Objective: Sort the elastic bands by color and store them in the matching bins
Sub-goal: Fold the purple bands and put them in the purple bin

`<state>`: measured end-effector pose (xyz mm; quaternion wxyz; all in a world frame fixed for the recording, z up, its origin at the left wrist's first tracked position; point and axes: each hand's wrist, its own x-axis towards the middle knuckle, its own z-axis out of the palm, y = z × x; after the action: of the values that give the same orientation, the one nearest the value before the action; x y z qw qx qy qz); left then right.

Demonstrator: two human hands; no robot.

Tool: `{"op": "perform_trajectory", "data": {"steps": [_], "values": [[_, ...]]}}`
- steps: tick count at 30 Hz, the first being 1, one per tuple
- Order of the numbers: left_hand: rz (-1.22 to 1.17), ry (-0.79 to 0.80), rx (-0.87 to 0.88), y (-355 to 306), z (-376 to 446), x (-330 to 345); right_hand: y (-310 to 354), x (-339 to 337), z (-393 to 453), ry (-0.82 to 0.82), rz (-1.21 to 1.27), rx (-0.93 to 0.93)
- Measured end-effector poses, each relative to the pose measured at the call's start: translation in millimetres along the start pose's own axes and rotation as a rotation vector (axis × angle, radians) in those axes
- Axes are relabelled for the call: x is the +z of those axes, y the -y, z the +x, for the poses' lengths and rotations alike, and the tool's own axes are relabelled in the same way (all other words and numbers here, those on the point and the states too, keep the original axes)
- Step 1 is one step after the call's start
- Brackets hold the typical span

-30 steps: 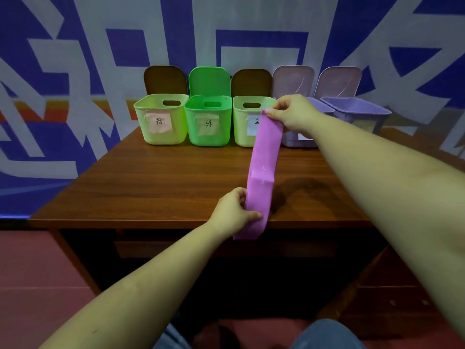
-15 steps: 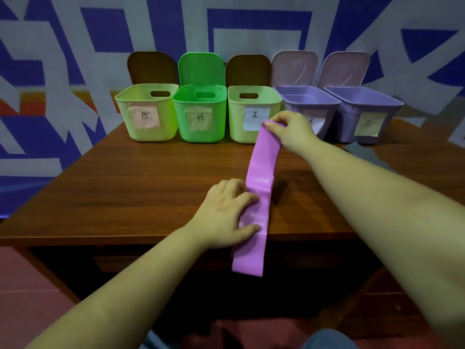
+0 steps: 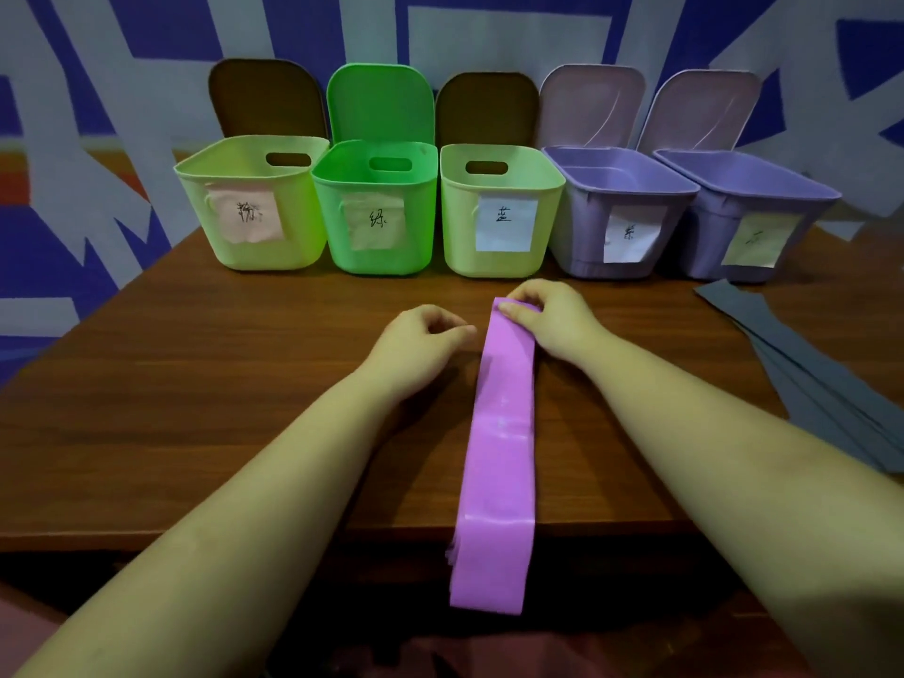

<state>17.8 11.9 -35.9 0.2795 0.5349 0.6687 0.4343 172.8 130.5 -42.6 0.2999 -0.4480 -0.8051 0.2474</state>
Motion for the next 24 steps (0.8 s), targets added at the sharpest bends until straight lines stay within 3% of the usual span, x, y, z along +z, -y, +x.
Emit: {"op": "perform_trajectory", "data": {"steps": [4, 10, 13, 24], "values": [[0.038, 0.104, -0.05, 4, 34, 12, -11, 14, -5, -0.032, 0.099, -0.034], [-0.173, 0.162, -0.01, 21, 51, 13, -15, 18, -8, -0.072, 0.077, -0.129], [-0.29, 0.149, 0.029, 21, 50, 13, -9, 14, -8, -0.103, 0.097, -0.186], [-0.326, 0.144, 0.115, 18, 50, 17, -1, 10, -12, -0.113, 0.058, -0.255]]}}
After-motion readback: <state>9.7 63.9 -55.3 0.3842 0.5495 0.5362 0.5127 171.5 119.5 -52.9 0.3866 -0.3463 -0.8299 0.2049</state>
